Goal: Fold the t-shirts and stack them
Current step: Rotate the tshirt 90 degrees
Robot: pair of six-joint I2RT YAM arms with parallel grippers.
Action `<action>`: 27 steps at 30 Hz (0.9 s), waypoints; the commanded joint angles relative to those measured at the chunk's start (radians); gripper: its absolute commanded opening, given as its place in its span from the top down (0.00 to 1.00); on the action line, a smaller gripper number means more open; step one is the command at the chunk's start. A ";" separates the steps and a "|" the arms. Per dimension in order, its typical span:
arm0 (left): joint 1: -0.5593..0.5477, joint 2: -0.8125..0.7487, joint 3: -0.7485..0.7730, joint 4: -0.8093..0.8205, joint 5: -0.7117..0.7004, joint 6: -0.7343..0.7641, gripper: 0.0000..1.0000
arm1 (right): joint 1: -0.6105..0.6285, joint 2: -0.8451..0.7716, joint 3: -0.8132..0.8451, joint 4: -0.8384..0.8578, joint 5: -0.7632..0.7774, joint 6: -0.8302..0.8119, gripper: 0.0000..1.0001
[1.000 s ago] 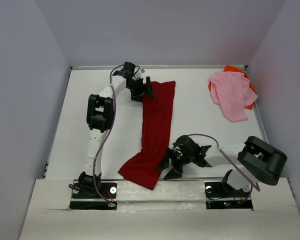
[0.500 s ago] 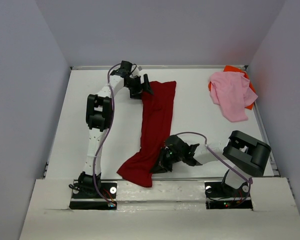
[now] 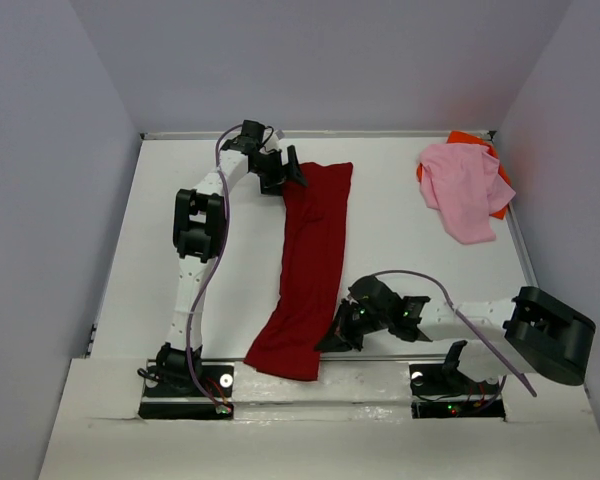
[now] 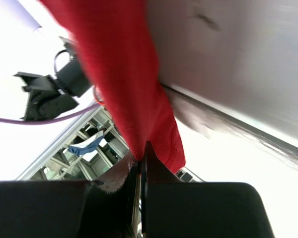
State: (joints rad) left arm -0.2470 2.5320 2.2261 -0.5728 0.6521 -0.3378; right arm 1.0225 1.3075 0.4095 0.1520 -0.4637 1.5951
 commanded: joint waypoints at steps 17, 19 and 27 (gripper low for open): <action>0.005 0.097 -0.002 -0.027 -0.163 -0.056 1.00 | -0.007 -0.040 -0.030 -0.098 -0.044 -0.003 0.99; 0.009 0.099 0.013 -0.019 -0.175 -0.064 1.00 | -0.018 -0.069 -0.049 -0.111 -0.047 0.002 0.99; 0.043 0.129 0.061 0.010 -0.183 -0.092 1.00 | -0.064 -0.266 -0.146 -0.244 -0.041 0.011 0.99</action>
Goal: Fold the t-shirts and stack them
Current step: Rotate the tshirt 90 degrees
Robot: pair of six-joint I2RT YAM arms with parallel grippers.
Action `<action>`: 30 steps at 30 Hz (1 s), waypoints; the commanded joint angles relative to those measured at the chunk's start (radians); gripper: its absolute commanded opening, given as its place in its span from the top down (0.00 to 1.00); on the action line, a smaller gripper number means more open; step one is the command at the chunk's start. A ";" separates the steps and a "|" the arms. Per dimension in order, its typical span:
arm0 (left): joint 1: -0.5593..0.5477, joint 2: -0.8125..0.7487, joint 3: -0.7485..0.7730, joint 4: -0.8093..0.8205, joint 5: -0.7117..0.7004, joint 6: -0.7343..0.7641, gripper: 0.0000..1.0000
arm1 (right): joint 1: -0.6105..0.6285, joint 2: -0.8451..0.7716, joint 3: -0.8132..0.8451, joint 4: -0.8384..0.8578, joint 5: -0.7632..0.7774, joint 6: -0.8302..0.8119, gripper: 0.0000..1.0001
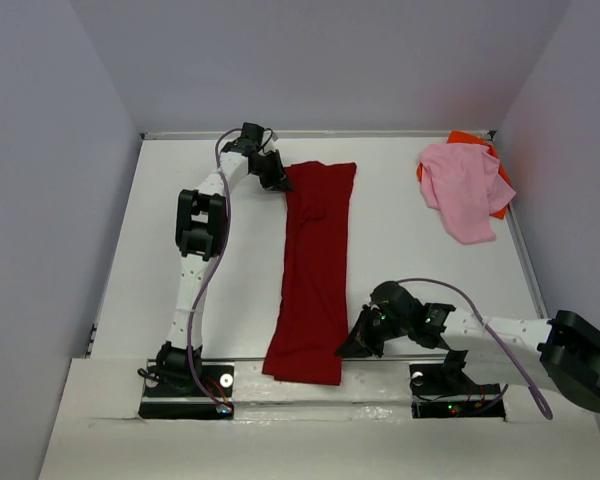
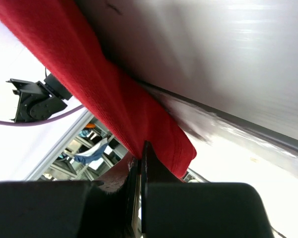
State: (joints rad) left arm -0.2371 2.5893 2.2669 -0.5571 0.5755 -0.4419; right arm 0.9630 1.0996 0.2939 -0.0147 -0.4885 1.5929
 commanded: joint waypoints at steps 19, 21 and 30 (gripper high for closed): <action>0.124 0.083 0.036 0.054 -0.085 -0.020 0.35 | -0.070 0.149 0.123 -0.128 -0.090 -0.166 0.31; 0.119 0.055 0.004 0.071 -0.086 -0.015 0.01 | -0.081 0.149 0.129 -0.154 -0.094 -0.182 0.30; 0.108 -0.129 -0.214 0.088 -0.054 0.000 0.01 | -0.191 0.134 0.131 -0.202 -0.119 -0.270 0.30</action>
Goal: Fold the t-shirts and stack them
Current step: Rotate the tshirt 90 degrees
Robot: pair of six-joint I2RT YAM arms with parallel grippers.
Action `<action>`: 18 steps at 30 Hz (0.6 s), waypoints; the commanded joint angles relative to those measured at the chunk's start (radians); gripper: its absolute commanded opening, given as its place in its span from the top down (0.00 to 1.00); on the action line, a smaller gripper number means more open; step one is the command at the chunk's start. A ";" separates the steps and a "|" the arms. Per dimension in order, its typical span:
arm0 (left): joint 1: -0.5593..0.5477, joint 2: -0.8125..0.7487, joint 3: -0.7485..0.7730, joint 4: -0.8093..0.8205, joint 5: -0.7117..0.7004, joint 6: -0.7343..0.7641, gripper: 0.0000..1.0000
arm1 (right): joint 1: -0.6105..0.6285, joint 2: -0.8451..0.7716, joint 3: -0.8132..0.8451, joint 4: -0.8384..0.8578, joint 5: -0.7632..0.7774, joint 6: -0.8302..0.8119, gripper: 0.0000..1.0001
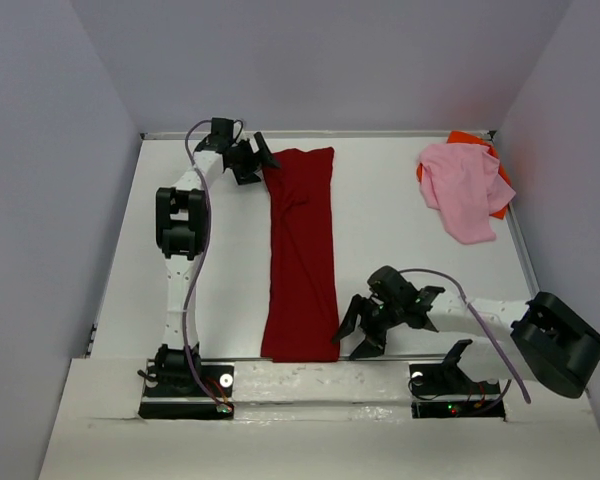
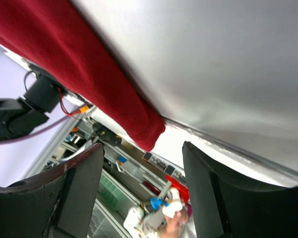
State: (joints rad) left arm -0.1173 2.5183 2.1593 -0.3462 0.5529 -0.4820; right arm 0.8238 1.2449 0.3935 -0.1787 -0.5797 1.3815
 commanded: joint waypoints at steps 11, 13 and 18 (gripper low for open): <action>-0.053 -0.703 -0.856 -0.086 0.054 0.014 0.01 | -0.351 0.231 0.209 -0.032 -0.135 -0.413 0.30; -0.051 -0.798 -0.953 -0.085 0.085 0.003 0.01 | -0.371 0.263 0.241 -0.022 -0.177 -0.450 0.31; -0.039 -1.090 -1.228 -0.076 0.169 -0.064 0.01 | -0.426 0.286 0.245 -0.024 -0.215 -0.502 0.31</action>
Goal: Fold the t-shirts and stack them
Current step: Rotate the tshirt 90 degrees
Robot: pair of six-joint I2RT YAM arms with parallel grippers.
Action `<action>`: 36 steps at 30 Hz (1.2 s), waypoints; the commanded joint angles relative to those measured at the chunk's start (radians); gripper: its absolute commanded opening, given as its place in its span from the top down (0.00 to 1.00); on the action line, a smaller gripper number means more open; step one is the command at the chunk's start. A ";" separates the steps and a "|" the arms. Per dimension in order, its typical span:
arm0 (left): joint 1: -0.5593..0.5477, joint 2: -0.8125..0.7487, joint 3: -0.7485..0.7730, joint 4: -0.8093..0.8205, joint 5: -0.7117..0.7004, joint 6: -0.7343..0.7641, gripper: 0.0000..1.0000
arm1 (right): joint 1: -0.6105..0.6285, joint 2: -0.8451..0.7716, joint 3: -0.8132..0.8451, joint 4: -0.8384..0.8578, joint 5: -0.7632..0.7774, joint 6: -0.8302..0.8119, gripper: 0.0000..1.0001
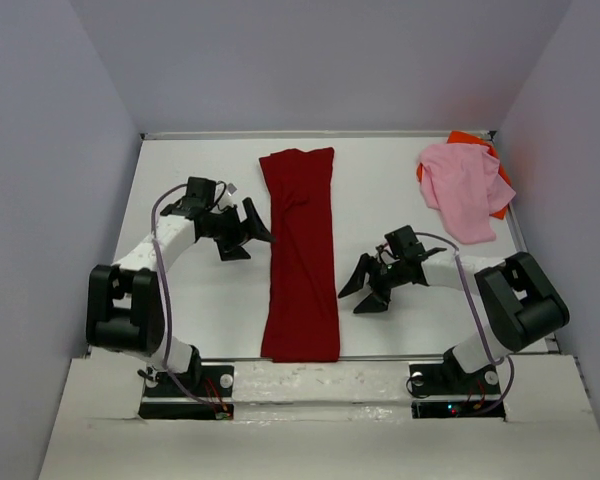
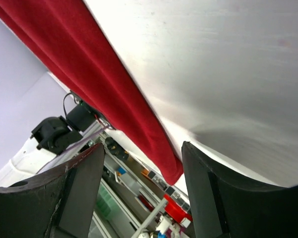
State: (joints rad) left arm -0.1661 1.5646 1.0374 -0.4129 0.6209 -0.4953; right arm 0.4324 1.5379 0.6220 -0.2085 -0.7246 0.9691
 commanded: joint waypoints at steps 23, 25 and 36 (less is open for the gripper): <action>-0.022 -0.658 -0.638 -0.093 0.147 0.059 0.01 | 0.028 -0.497 -0.304 -0.043 -0.027 -0.118 0.33; -0.039 -0.751 -0.663 -0.080 0.145 0.054 0.01 | 0.077 -0.542 -0.306 -0.068 0.025 -0.153 0.34; -0.062 -1.042 -0.769 -0.083 0.074 -0.094 0.01 | 0.221 -0.517 -0.318 0.046 0.089 -0.159 0.33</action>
State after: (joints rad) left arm -0.2180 0.5224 0.2764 -0.4911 0.7036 -0.5426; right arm 0.6106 0.9791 0.2924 -0.2501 -0.6693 0.8230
